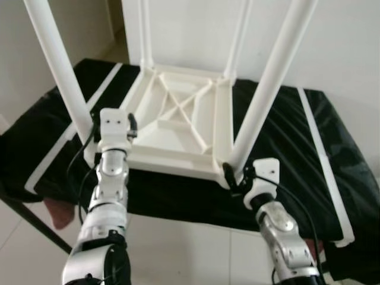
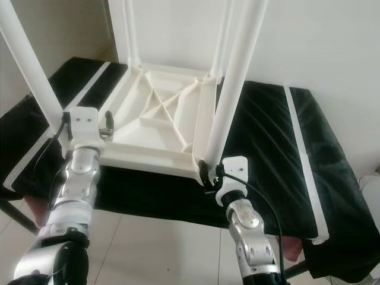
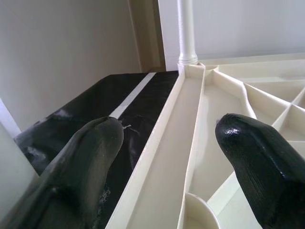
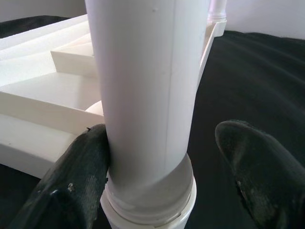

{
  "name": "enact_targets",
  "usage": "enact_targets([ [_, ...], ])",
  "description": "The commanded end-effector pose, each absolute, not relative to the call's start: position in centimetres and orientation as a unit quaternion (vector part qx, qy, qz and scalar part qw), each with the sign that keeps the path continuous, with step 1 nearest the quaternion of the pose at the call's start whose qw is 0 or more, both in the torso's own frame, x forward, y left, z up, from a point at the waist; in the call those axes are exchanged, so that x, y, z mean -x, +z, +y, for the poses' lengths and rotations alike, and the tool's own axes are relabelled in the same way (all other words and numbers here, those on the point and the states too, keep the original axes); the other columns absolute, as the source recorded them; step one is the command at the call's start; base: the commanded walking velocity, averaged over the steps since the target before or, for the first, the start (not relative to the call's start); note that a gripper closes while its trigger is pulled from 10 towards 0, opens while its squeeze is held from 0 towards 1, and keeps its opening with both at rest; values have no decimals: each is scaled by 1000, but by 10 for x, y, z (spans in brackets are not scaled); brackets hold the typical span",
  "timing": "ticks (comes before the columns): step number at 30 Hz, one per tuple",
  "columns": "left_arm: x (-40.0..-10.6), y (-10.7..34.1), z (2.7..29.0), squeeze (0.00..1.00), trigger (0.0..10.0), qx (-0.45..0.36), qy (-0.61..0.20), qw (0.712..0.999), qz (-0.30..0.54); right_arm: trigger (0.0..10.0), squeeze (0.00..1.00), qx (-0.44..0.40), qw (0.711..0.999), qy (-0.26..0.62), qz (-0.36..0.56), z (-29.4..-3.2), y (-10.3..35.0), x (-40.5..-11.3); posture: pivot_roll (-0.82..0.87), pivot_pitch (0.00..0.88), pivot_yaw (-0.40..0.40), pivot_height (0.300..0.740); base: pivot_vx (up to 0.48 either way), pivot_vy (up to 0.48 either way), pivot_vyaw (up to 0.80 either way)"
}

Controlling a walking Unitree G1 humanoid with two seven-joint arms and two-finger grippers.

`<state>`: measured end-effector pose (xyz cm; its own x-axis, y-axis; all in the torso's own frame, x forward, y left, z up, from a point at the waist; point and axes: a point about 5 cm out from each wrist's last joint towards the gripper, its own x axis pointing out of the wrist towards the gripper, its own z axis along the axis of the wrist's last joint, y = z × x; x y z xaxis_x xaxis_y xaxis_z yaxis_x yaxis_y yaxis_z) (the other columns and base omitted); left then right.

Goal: Building children table

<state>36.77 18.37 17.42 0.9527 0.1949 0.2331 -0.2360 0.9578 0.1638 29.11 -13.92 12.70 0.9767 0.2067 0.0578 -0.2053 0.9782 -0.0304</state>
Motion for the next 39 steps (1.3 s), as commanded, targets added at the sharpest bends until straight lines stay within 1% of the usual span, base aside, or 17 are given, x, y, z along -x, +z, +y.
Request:
enact_targets([
  [1,-351,172,238,0,10000,-79,338,932,-107,10000,0,16,999,42,-30,-173,127,-292,47,31,-43,740,0,0,0],
  [5,-351,173,243,0,10000,-71,344,929,-112,10000,0,22,998,57,-30,-169,126,-293,48,30,-45,740,0,0,0],
  [7,-344,177,252,0,10000,-85,380,913,-126,10000,0,20,997,69,-19,-165,120,-293,51,29,-55,740,0,0,0],
  [10,-341,178,252,0,10000,-89,385,909,-131,10000,0,16,997,74,-16,-164,117,-295,49,28,-54,740,0,0,0],
  [13,-343,176,249,0,10000,-76,360,920,-133,10000,0,22,997,76,-19,-162,116,-298,46,28,-55,740,0,0,0],
  [16,-346,185,233,0,10000,-61,282,941,-178,10000,0,18,996,83,-28,-159,117,-303,43,27,-55,740,0,0,0],
  [20,-349,187,224,0,10000,-34,237,952,-190,10000,0,12,994,107,-30,-156,117,-302,44,25,-55,740,0,0,0],
  [23,-347,187,231,0,10000,-66,222,953,-195,10000,0,12,993,115,-29,-154,117,-304,33,25,-51,740,0,0,0],
  [24,-344,183,246,0,10000,-83,230,952,-184,10000,0,11,990,135,-38,-147,122,-308,35,25,-54,740,0,0,0],
  [30,-347,181,252,0,10000,-77,195,962,-177,10000,0,12,985,164,-49,-135,126,-311,40,24,-58,740,0,0,0],
  [31,-349,183,243,0,10000,-81,140,969,-185,10000,0,11,985,164,-48,-134,125,-310,64,23,-83,740,0,0,0],
  [33,-351,186,222,0,10000,-103,24,974,-202,10000,0,11,985,165,-46,-133,121,-304,68,24,-88,740,0,0,0],
  [34,-351,186,222,0,10000,-103,24,974,-202,10000,0,11,985,165,-46,-133,121,-304,68,24,-88,740,0,0,0],
  [35,-348,188,209,0,10000,-126,-45,967,-217,10000,0,13,985,167,-46,-132,118,-299,72,25,-95,740,0,0,0],
  [37,-342,189,188,0,10000,-144,-136,953,-228,10000,0,5,985,164,-48,-135,115,-291,73,30,-100,740,0,0,0],
  [38,-342,189,188,0,10000,-144,-136,953,-228,10000,0,5,985,164,-48,-135,115,-291,73,30,-100,740,0,0,0],
  [39,-338,189,176,0,10000,-149,-181,945,-230,10000,0,-4,986,158,-49,-138,114,-288,73,30,-100,740,0,0,0],
])
